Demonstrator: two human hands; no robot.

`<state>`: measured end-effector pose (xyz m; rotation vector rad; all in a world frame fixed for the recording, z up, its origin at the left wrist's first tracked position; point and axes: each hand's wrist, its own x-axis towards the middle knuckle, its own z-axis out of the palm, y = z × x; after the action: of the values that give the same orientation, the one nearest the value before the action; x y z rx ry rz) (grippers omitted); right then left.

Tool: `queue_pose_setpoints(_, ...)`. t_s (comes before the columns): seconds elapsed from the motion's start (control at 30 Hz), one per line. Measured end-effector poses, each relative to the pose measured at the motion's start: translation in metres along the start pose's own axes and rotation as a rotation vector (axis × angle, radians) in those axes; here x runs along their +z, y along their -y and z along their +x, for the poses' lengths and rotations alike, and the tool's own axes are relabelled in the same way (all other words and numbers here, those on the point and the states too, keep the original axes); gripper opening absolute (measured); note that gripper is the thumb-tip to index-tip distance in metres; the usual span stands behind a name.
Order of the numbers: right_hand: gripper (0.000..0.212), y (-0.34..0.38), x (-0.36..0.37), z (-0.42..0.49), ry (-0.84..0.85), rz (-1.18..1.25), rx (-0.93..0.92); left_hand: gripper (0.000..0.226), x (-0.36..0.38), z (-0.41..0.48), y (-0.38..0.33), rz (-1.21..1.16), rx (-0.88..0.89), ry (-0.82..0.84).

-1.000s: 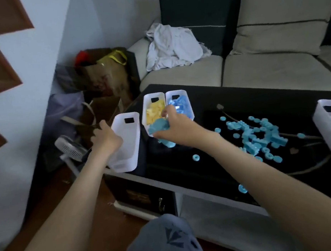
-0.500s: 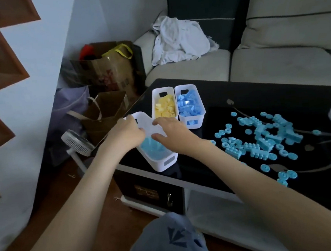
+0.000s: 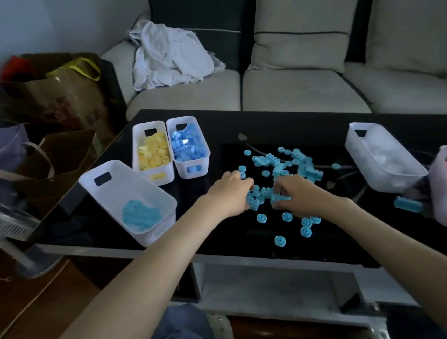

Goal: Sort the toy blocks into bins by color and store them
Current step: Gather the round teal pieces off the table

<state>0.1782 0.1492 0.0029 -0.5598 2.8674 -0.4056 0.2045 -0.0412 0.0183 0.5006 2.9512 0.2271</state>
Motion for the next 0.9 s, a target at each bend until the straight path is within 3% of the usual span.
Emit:
queue_pose_setpoints(0.13,0.03,-0.005,0.009,0.0,-0.018,-0.078,-0.046,0.036,0.012,0.018,-0.003,0.124,0.058,-0.024)
queue_pose_setpoints(0.23,0.019,-0.012,0.004,-0.001,-0.054,0.003,-0.082,0.033,0.016,0.029,-0.005,0.196,0.101,-0.093)
queue_pose_setpoints(0.37,0.017,-0.034,-0.02,0.004,-0.161,0.193,-0.042,0.025,0.009,0.044,-0.01,0.057,0.117,-0.128)
queue_pose_setpoints(0.47,0.015,-0.064,-0.035,0.016,-0.248,0.223,0.051,0.024,-0.002,0.055,-0.013,-0.173,0.059,-0.098)
queue_pose_setpoints(0.67,0.014,-0.111,-0.036,0.038,-0.203,0.163,0.23,0.028,-0.005,0.096,-0.029,-0.417,-0.09,-0.078)
queue_pose_setpoints(0.8,0.023,-0.12,-0.022,0.048,-0.156,0.076,0.172,0.047,0.005,0.124,-0.045,-0.44,-0.187,-0.004)
queue_pose_setpoints(0.9,0.021,-0.125,-0.018,0.052,-0.155,0.076,0.143,0.04,0.011,0.136,-0.05,-0.291,-0.186,-0.023)
